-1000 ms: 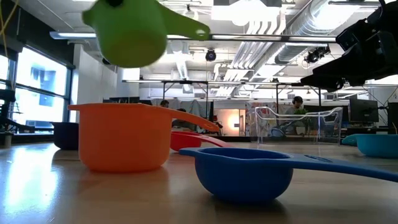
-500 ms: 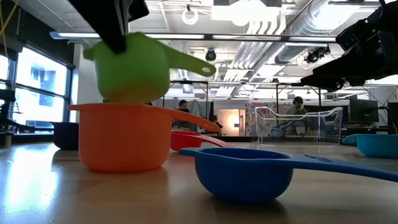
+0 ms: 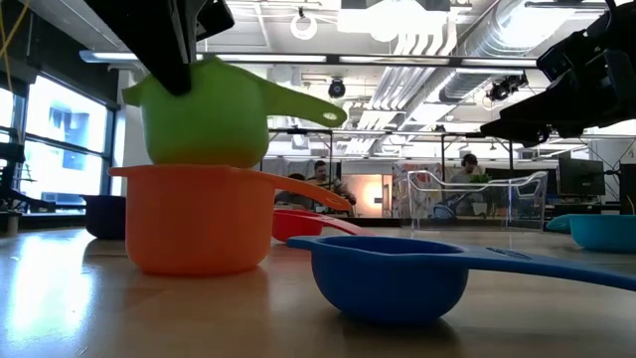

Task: Nest measuring cups in basket
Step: Stack the green measuring cup on top of the orange measuring cup

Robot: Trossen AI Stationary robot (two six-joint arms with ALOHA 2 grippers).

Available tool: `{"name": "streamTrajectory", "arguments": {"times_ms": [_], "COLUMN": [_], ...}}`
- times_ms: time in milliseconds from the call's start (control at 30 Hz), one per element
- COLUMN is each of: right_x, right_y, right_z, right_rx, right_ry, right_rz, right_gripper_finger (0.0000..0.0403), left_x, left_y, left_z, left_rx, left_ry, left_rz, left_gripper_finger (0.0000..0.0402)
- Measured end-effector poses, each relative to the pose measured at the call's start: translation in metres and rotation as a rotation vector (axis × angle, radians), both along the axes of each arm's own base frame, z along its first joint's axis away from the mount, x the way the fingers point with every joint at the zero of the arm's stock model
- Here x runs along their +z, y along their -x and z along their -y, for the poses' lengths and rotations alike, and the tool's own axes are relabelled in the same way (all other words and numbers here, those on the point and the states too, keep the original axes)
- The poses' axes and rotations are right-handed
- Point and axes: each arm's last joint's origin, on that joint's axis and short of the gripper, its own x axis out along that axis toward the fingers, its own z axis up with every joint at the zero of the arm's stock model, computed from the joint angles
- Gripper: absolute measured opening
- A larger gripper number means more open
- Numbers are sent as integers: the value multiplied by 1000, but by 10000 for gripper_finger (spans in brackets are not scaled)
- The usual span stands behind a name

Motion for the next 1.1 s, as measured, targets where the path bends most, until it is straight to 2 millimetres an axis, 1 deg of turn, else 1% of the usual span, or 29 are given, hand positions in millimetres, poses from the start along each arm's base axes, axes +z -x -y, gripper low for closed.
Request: {"name": "streamTrajectory", "arguments": {"times_ms": [367,567,667,900,1100], "right_x": [0,0,0,0,0], "right_y": [0,0,0,0,0], "right_z": [0,0,0,0,0], "right_rx": [0,0,0,0,0], "right_ry": [0,0,0,0,0], "right_rz": [0,0,0,0,0], "right_gripper_finger": [286,286,286,286,286], "left_x": [-2,-18,-21,-22,-22], "left_y": [0,-3,-3,-2,-2], "left_z": [4,10,13,13,13], "left_rx": [-41,-77,-84,-98,-89], "left_ry": [1,26,18,6,7], "left_rz": [18,-39,-43,-48,-51], "left_gripper_finger": [13,12,13,14,32]}}
